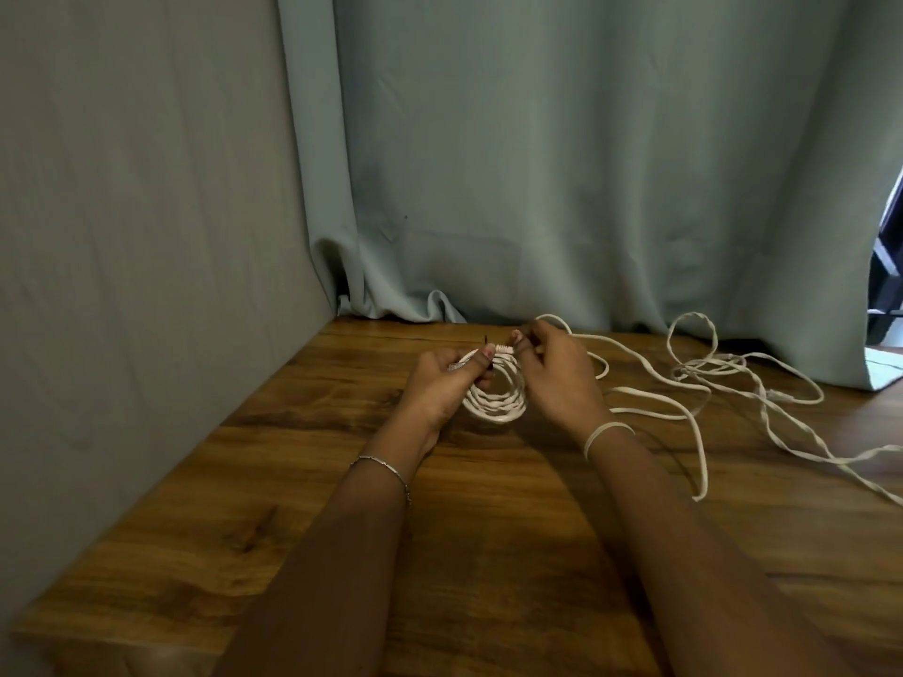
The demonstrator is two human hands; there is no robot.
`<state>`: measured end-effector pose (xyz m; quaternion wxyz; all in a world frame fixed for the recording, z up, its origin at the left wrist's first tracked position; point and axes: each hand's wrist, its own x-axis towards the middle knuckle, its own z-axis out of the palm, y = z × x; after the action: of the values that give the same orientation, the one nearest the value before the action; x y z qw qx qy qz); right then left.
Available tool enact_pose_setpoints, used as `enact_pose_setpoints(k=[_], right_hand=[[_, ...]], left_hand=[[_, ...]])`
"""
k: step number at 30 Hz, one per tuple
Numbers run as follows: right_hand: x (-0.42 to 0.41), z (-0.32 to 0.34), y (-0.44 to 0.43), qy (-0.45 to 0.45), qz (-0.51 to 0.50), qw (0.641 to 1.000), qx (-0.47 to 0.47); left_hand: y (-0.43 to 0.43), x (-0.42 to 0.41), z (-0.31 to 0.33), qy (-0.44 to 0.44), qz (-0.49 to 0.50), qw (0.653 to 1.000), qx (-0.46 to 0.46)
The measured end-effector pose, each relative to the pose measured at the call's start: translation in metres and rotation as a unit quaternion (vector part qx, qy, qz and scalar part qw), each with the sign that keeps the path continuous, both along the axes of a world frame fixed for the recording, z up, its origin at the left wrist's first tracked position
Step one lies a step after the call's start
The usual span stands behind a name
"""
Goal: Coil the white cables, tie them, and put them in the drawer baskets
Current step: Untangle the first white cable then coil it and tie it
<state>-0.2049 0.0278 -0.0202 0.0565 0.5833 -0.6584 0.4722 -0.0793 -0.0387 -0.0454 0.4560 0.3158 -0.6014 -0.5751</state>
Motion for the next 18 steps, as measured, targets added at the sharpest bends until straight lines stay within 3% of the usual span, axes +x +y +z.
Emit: enact_pose_setpoints(k=[2,6,12,18], right_hand=[[-0.002,0.0,0.003,-0.117,0.053,0.992,0.015],[0.007,0.0,0.019,-0.324,0.165,0.931,0.036],[0.01,0.004,0.047,-0.28,0.155,0.945,0.066],[-0.007,0.011,0.109,-0.269,0.143,0.952,0.017]], left_hand=[[0.004,0.004,0.004,0.041,0.008,0.999,0.02],[0.018,0.011,0.007,0.077,0.018,0.995,0.06],[0.054,0.013,0.017,0.096,-0.018,0.991,0.095],[0.102,-0.006,0.027,0.084,-0.104,0.982,0.131]])
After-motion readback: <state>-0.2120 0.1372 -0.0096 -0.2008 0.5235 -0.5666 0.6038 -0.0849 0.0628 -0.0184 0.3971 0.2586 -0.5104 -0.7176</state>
